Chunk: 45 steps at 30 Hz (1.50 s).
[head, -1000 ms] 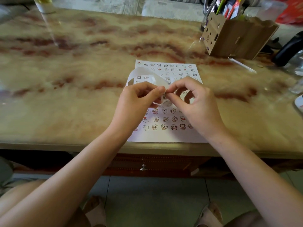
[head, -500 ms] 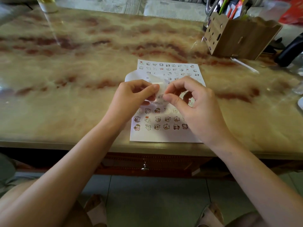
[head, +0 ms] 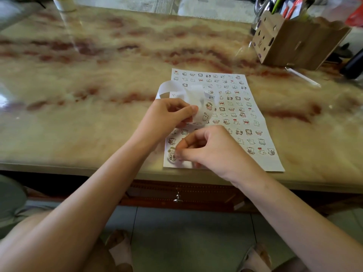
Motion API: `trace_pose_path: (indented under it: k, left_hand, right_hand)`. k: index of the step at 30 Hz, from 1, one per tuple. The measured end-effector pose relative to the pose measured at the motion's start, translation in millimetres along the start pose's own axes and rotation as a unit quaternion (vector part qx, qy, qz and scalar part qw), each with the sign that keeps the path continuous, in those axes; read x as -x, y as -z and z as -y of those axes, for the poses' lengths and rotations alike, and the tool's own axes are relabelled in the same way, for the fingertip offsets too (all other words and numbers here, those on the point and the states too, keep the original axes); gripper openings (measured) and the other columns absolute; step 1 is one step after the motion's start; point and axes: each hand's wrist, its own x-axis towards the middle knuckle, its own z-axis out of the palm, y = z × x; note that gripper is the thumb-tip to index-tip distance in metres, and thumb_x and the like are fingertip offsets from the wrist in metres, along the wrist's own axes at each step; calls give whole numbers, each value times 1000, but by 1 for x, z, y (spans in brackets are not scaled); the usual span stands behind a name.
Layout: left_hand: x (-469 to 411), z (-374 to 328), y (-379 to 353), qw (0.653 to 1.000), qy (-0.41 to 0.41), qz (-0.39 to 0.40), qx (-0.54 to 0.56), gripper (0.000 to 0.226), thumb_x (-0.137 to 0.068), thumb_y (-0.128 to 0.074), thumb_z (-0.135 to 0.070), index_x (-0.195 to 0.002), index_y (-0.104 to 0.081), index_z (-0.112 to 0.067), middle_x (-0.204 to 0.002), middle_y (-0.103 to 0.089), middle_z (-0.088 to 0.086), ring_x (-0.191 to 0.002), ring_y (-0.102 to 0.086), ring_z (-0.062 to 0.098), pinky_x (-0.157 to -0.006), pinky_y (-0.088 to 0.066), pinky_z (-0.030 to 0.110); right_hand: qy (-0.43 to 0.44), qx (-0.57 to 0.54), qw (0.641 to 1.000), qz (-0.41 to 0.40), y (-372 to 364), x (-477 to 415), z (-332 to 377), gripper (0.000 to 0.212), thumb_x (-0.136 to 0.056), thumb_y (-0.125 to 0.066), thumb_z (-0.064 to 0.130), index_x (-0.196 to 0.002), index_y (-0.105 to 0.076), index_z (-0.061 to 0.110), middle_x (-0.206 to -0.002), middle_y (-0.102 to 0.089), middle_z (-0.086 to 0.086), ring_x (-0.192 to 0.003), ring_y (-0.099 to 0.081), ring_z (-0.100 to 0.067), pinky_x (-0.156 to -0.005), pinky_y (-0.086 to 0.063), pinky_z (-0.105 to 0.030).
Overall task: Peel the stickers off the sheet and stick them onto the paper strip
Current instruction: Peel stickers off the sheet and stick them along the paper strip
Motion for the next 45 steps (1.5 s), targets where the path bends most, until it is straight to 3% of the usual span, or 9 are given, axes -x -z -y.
trace_pose_path:
  k: [4, 8, 12, 18, 24, 31, 45]
  left_hand:
    - [-1, 0, 0, 1000, 5, 7, 1, 16, -88, -68, -18, -74, -68, -10, -61, -63, -7, -68, -61, 9, -83, -56, 32]
    - [-2, 1, 0, 1000, 6, 8, -3, 17, -88, -68, -19, -73, -67, -11, -64, -64, -5, -71, -62, 11, -84, -56, 32]
    - [-2, 0, -1, 1000, 5, 6, -6, 17, -88, -67, -19, -73, -67, -10, -66, -64, -3, -71, -61, 11, -82, -55, 30]
    - [0, -1, -1, 1000, 3, 7, -6, 19, -88, -67, -19, -71, -66, -11, -66, -64, -3, -71, -61, 12, -85, -56, 34]
    - [0, 0, -2, 1000, 3, 4, -10, 19, -87, -67, -19, -70, -67, -11, -65, -65, -4, -71, -61, 12, -84, -56, 35]
    - [0, 0, -2, 1000, 1, 2, -13, 20, -87, -68, -20, -69, -66, -11, -66, -65, -3, -72, -62, 12, -88, -56, 36]
    - [1, 0, -3, 1000, 3, -2, -12, 17, -88, -68, -19, -73, -67, -10, -69, -66, -1, -72, -62, 12, -84, -55, 31]
  right_hand:
    - [-3, 5, 1000, -2, -3, 1, 1, 4, -75, -77, 8, -74, -74, 6, -59, -66, 1, -42, -49, 3, -50, -38, -9]
    - [-4, 36, 999, -22, -7, 0, -2, 6, -74, -79, 15, -71, -74, 12, -59, -67, 4, -46, -51, 3, -56, -39, -15]
    - [-2, 82, 995, -56, -11, 2, -4, 9, -74, -79, 22, -70, -73, 17, -60, -68, 8, -52, -55, 4, -55, -40, -11]
    - [-6, 84, 995, -47, -10, 2, -2, 9, -74, -80, 23, -72, -74, 16, -67, -71, 4, -61, -61, -3, -66, -48, -23]
    - [0, 98, 994, -54, -11, 4, -2, 8, -75, -79, 23, -72, -73, 18, -61, -68, 7, -59, -59, -2, -65, -48, -23]
    - [11, 117, 991, -68, -14, 5, -1, 7, -73, -77, 21, -69, -72, 20, -62, -67, 9, -64, -63, -6, -74, -56, -36]
    - [46, 152, 984, -83, -21, 8, -5, 8, -75, -75, 25, -75, -67, 22, -60, -63, 10, -60, -57, -5, -69, -54, -35]
